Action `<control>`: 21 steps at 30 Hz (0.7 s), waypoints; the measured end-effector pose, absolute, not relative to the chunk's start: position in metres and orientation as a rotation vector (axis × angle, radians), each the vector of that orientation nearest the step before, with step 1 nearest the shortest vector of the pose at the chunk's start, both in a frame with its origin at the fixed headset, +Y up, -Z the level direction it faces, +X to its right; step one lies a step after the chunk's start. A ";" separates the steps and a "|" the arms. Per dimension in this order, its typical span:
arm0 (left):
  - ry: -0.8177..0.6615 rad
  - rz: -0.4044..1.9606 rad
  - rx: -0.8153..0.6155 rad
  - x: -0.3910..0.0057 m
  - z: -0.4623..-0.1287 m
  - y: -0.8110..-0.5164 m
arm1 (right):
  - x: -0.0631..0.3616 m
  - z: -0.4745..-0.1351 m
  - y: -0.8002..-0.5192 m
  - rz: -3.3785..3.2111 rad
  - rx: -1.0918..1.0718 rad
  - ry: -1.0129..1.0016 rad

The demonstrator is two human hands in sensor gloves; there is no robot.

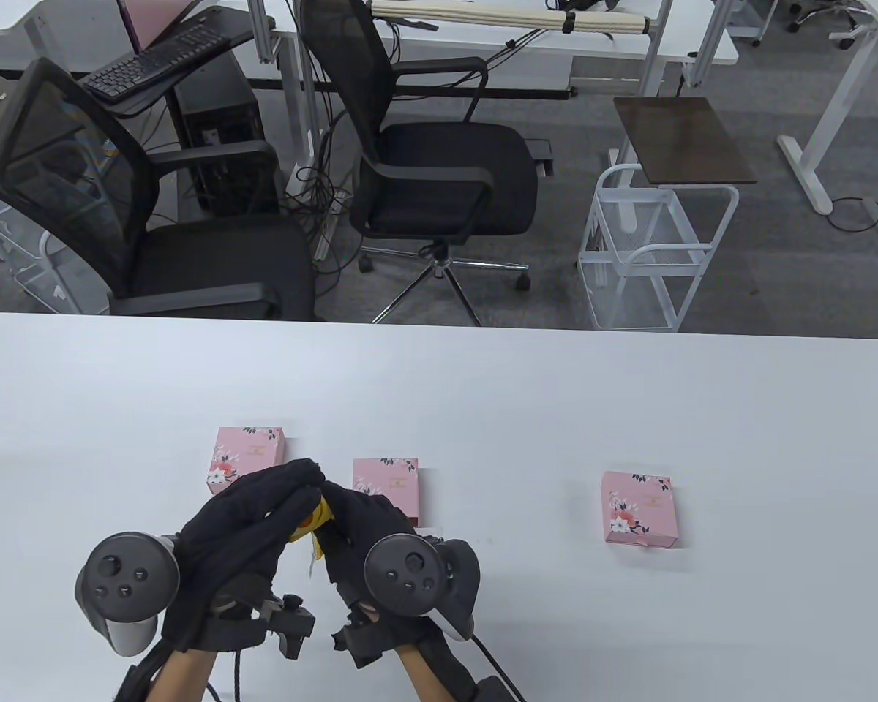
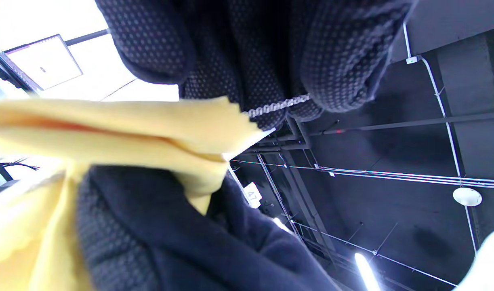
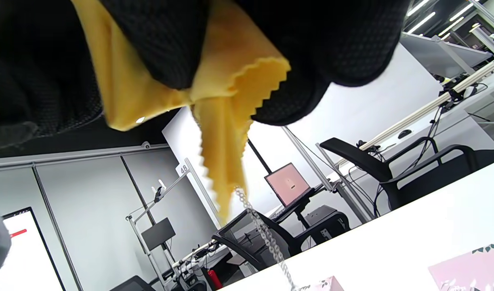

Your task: Dust necklace

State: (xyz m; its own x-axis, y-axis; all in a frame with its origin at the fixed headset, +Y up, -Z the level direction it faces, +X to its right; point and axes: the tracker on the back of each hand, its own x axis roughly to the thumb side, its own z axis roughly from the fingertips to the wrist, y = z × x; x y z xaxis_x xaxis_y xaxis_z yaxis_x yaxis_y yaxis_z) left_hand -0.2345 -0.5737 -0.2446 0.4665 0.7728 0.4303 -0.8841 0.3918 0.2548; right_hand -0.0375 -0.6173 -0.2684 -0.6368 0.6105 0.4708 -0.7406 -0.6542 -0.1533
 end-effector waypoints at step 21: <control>-0.251 1.097 0.470 -0.239 -0.247 -0.575 | -0.040 -0.276 -0.628 2.227 0.515 -0.316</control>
